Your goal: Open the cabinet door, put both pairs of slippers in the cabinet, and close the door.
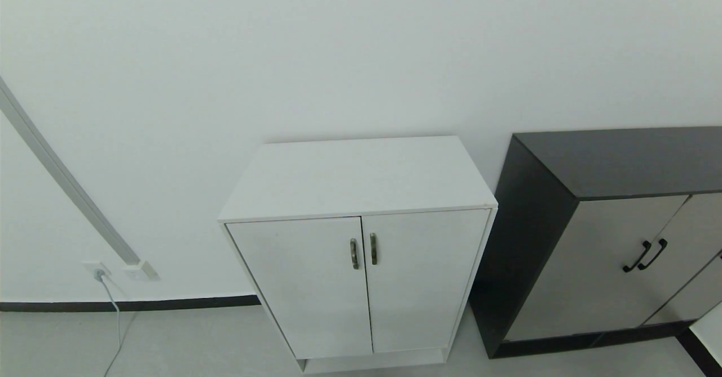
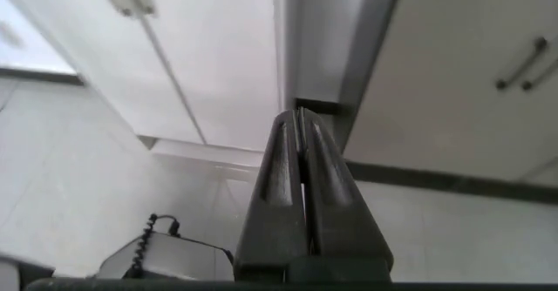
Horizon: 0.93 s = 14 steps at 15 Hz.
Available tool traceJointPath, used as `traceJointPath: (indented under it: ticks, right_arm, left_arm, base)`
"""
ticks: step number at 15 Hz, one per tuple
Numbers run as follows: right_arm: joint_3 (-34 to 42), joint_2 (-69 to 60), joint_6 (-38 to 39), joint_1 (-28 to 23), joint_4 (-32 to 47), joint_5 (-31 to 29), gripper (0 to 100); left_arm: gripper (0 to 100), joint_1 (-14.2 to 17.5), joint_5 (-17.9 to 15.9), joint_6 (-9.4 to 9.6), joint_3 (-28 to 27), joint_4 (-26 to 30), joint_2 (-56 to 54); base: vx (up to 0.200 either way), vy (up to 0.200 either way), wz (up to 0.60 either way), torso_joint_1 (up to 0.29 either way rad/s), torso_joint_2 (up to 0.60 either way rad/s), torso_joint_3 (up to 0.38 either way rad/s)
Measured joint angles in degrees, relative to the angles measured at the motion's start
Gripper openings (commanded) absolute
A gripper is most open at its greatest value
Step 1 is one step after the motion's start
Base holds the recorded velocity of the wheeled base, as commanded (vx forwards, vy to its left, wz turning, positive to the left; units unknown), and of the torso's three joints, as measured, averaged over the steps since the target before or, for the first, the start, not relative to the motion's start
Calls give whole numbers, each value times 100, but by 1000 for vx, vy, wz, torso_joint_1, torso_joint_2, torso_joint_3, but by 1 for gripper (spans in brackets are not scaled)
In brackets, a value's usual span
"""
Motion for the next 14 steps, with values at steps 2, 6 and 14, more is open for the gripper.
traceJointPath:
  ticks: [2,6,14]
  right_arm:
    - [34,-123,-145,317,77,101,0]
    - [50,-363,-110,1,88,71,0]
    - [52,-1106,301,-675,90,0,0]
  left_arm:
    - [0,0,0,-2,0,0,0]
    - [0,-2,0,0,0,0,0]
    - [0,-2,0,-5,0,0,0]
  base:
    - [0,0,0,0,0,0]
    - [0,0,0,0,0,0]
    - [0,0,0,0,0,0]
